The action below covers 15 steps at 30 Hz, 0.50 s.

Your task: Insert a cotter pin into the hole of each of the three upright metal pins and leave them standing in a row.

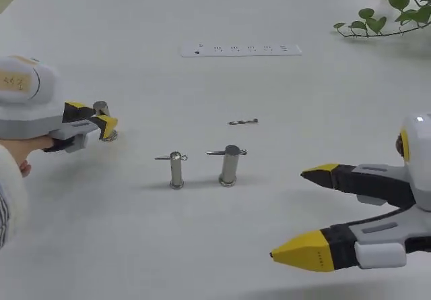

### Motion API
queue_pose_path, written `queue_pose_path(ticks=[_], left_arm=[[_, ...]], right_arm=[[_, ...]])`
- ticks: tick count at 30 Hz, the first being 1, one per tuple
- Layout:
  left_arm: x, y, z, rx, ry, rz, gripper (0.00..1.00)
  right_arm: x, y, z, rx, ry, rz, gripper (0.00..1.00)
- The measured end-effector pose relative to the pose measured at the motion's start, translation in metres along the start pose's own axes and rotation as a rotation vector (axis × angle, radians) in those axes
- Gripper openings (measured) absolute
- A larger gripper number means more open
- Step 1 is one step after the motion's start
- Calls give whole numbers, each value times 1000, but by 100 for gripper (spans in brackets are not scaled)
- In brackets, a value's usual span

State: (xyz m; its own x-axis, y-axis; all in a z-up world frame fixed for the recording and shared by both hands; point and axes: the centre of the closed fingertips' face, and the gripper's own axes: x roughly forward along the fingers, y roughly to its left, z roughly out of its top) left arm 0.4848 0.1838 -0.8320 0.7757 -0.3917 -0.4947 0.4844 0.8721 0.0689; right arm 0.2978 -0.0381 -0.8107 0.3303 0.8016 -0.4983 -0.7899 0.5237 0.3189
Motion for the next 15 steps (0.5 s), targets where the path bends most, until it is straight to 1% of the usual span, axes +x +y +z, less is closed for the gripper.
queue_pose_path(ticks=[3, 4, 5, 7, 11, 13, 15], left_arm=[[1, -5, 0, -31, 3, -24, 12], [1, -4, -1, -27, 4, -11, 12], [1, -5, 0, -17, 3, -13, 12], [0, -5, 0, -36, 4, -11, 12], [-1, -5, 0, -19, 4, 0, 12], [-1, -5, 1, -10, 7, 15, 11], [-3, -3, 0, 22, 14, 38, 11]], right_arm=[[0, 0, 1, -1, 1, 0, 99], [0, 0, 1, -1, 1, 0, 99], [0, 0, 1, -1, 1, 0, 99], [0, 0, 0, -3, 5, -1, 99], [0, 0, -2, -2, 8, -1, 99], [-1, 1, -2, -4, 8, 0, 99], [-1, 1, -1, -7, 8, -1, 99]])
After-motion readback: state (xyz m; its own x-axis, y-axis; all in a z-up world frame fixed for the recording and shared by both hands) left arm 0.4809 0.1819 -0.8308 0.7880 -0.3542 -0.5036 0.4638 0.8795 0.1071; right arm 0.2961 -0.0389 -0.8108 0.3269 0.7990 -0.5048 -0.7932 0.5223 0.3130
